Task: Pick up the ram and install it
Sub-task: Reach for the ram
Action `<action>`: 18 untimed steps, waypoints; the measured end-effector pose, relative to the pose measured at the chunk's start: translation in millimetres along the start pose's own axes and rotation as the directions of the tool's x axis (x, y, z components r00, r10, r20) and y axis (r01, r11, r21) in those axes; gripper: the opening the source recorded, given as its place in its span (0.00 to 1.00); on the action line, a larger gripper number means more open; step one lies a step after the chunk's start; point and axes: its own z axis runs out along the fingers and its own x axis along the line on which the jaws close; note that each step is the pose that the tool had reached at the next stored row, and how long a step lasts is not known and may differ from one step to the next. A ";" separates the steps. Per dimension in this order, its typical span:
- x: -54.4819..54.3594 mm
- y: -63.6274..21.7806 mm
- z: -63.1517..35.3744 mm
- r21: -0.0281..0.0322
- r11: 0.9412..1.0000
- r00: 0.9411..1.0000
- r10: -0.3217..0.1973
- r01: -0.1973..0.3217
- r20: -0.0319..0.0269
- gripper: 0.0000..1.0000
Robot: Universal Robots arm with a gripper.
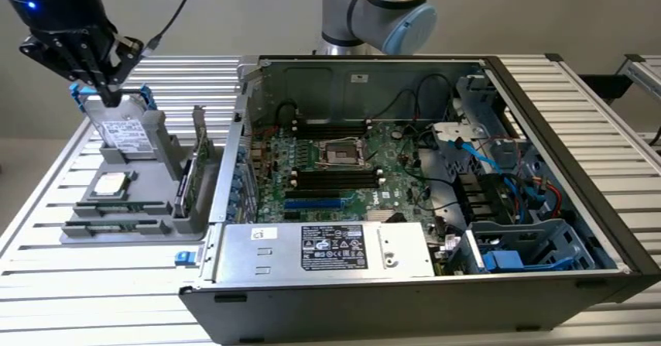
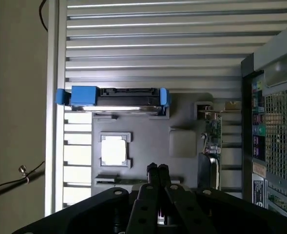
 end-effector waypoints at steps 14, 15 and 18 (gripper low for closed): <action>17.0 -7.0 8.2 0.005 0.997 0.997 -0.073 0.073 -0.008 0.10; 17.8 -8.8 8.3 0.005 0.997 0.997 -0.077 0.077 -0.009 0.10; 20.2 -14.2 8.6 0.005 0.996 0.996 -0.086 0.086 -0.010 0.10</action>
